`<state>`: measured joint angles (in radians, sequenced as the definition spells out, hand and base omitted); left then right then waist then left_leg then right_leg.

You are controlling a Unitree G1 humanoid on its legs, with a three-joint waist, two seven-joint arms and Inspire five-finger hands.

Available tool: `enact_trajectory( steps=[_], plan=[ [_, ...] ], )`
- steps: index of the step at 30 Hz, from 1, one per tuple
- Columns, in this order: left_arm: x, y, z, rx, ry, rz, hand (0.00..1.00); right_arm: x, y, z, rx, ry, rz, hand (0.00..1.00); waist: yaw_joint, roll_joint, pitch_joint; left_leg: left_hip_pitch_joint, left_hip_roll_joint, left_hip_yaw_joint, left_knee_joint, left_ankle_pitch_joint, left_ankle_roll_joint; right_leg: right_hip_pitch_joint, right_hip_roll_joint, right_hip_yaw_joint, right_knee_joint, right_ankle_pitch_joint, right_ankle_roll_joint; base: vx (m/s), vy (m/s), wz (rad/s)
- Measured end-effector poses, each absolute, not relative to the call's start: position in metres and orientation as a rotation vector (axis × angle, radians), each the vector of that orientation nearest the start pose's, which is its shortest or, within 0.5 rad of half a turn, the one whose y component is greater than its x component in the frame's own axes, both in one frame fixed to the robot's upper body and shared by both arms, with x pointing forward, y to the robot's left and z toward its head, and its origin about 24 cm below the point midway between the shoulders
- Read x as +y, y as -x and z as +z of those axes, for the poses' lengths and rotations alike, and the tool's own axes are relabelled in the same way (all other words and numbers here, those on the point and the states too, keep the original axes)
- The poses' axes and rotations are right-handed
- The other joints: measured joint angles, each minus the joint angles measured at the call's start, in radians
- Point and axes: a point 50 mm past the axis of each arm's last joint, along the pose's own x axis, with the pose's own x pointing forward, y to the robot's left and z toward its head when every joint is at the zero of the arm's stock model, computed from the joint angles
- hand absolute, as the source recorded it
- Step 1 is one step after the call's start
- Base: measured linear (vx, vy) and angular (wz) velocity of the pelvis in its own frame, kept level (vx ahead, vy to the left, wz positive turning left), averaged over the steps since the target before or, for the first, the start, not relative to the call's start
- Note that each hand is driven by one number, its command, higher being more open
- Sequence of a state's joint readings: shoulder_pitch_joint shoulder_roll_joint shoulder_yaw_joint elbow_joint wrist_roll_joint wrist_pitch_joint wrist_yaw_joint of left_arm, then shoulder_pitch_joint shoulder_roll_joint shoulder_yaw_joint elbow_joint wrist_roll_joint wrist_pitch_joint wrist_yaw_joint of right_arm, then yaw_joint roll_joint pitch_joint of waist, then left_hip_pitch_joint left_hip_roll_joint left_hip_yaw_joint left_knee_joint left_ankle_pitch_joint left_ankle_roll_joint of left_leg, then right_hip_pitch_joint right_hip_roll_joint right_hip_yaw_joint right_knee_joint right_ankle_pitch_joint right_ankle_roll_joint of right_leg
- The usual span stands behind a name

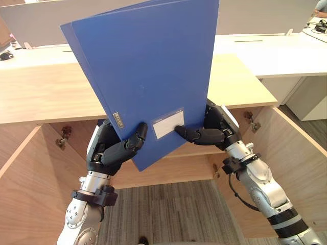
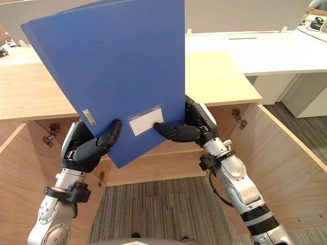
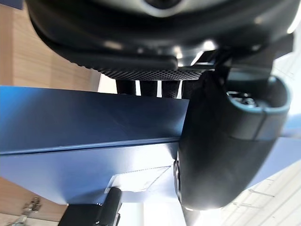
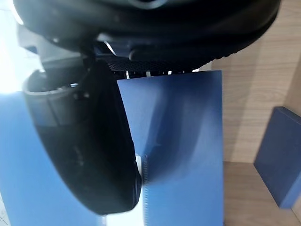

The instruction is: Walk over to the cabinet, pick up the folder, carry it to the office cabinet, place the folder inside the office cabinet, then close the office cabinet door

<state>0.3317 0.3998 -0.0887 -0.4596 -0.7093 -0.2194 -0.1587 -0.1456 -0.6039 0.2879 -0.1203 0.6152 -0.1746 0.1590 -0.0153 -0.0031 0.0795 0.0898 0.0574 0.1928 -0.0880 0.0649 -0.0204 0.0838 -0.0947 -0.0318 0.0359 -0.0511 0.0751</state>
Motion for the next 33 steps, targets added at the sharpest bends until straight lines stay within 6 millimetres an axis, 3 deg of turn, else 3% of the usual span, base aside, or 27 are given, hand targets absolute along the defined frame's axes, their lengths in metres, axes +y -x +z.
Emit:
enact_trajectory(
  steps=[7,8,13,18,24,30,33],
  plan=[
    [0.192,-0.184,0.098,-0.262,0.328,-0.273,0.00,-0.155,-0.258,0.110,-0.226,-0.027,0.638,0.00,0.004,0.009,-0.006,-0.011,-0.002,-0.001,0.000,0.001,0.001,-0.009,-0.002,-0.001,0.000,0.001,0.001,0.00,0.000,0.00],
    [0.192,-0.185,0.095,-0.253,0.331,-0.267,1.00,-0.153,-0.258,0.110,-0.231,-0.040,0.648,0.00,0.004,0.010,-0.006,-0.011,-0.002,-0.001,0.000,0.001,0.001,-0.009,-0.002,0.000,0.000,0.001,0.001,0.00,0.000,0.00],
    [0.195,-0.185,0.094,-0.276,0.351,-0.220,1.00,-0.142,-0.257,0.110,-0.259,-0.078,0.654,0.00,0.009,0.011,-0.007,-0.012,-0.003,-0.001,0.000,0.002,0.002,-0.010,-0.003,-0.002,0.000,0.003,0.000,0.00,0.000,0.00],
    [0.208,-0.184,0.094,-0.344,0.312,-0.056,1.00,-0.124,-0.255,0.111,-0.297,-0.117,0.646,0.00,0.023,0.018,-0.011,-0.020,-0.002,-0.010,-0.001,0.005,0.001,-0.014,-0.003,-0.009,0.000,0.002,0.000,-0.01,-0.010,0.05],
    [0.226,-0.179,0.077,-0.348,0.294,0.158,1.00,-0.107,-0.251,0.109,-0.306,-0.122,0.599,0.00,0.052,0.019,-0.012,-0.026,-0.003,-0.020,-0.002,0.007,0.001,-0.014,-0.004,-0.023,0.000,0.002,0.000,-0.01,-0.012,0.05],
    [0.243,-0.167,0.017,-0.112,0.281,0.335,1.00,-0.109,-0.247,0.089,-0.217,0.001,0.522,0.00,0.055,0.019,-0.012,-0.041,-0.004,-0.033,-0.006,0.008,-0.001,-0.024,-0.005,-0.032,0.000,0.002,0.001,-0.01,-0.008,0.05],
    [0.247,-0.150,-0.036,0.141,0.281,0.416,1.00,-0.113,-0.248,0.064,-0.115,0.113,0.502,0.00,0.053,0.019,-0.012,-0.053,-0.003,-0.033,-0.005,0.009,-0.002,-0.037,-0.004,-0.034,-0.001,0.002,0.001,0.00,0.000,0.00]
  ],
)
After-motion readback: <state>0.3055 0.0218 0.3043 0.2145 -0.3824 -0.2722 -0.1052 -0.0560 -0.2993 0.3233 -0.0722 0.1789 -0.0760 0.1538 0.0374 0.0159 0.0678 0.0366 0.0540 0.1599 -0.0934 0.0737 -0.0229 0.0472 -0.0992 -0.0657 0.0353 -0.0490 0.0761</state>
